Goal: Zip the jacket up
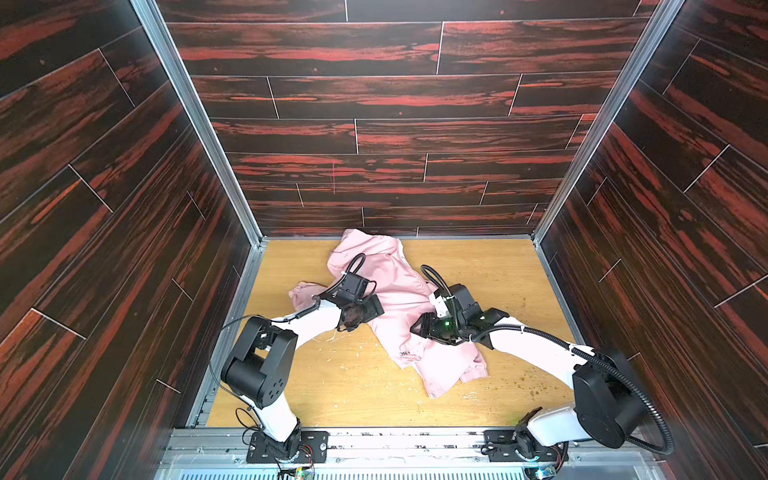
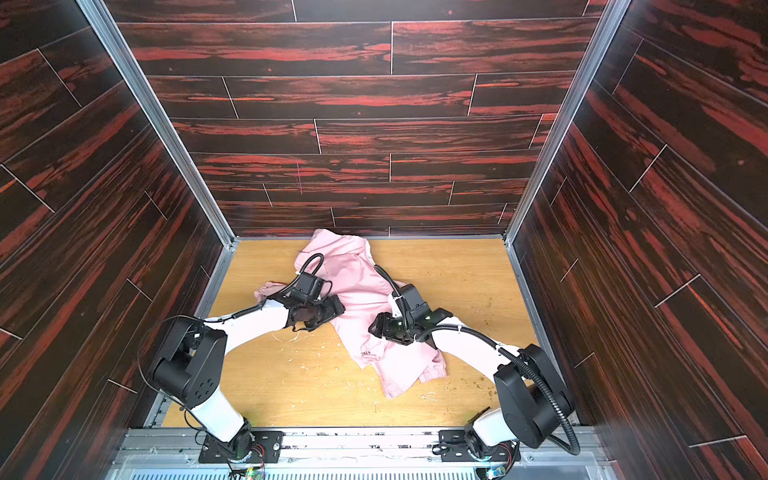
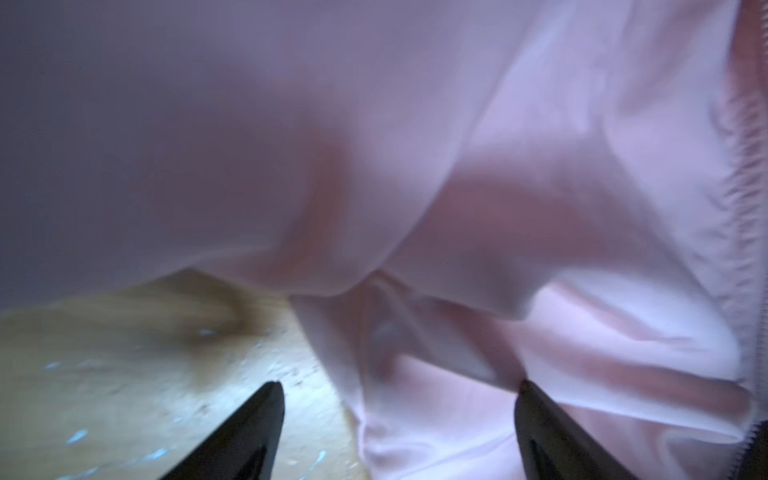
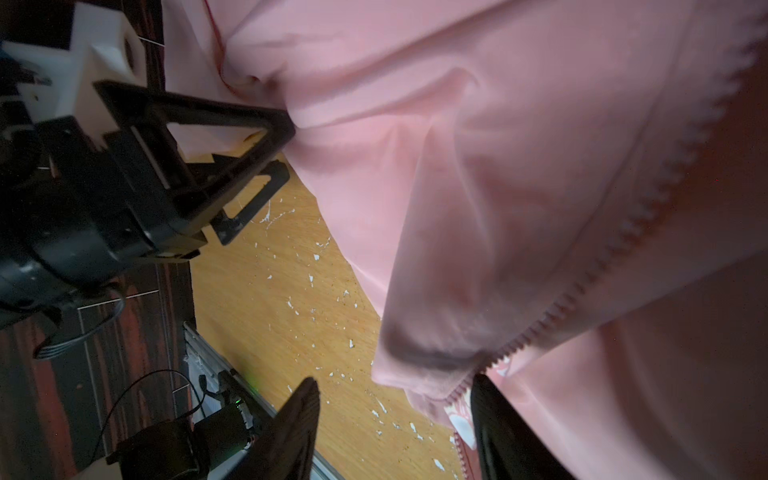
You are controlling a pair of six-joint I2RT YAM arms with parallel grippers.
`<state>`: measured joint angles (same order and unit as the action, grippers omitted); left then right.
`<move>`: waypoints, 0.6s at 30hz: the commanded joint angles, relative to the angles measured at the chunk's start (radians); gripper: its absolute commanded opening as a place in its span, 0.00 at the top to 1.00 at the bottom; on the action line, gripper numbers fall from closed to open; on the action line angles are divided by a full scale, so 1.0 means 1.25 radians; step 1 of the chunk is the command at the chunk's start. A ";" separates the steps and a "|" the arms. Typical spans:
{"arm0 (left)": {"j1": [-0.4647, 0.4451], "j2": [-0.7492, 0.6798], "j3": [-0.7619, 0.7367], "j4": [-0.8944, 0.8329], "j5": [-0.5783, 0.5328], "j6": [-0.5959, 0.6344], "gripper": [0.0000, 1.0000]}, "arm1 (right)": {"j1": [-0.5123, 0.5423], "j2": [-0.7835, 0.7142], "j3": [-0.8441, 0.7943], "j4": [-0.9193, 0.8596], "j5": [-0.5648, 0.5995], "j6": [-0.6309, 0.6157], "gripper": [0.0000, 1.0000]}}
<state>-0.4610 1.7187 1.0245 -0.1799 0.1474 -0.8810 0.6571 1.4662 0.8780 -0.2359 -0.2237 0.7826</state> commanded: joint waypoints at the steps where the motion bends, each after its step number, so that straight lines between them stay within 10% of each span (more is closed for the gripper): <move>1: -0.008 0.020 0.002 0.071 0.015 -0.031 0.11 | 0.007 0.028 -0.023 0.022 0.013 0.028 0.39; 8: -0.009 0.076 0.000 0.091 0.017 -0.024 0.38 | 0.014 0.071 -0.019 0.042 0.007 0.037 0.41; 12: -0.009 0.100 0.011 0.095 0.019 -0.017 0.71 | 0.015 0.092 -0.006 0.062 0.003 0.033 0.45; 18: -0.004 0.078 0.029 0.051 -0.025 0.010 1.00 | 0.015 0.109 0.048 0.046 0.000 0.009 0.75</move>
<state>-0.4706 1.8408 1.0340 -0.0834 0.1581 -0.8875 0.6697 1.5753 0.8936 -0.1802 -0.2226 0.7971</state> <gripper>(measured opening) 0.074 0.284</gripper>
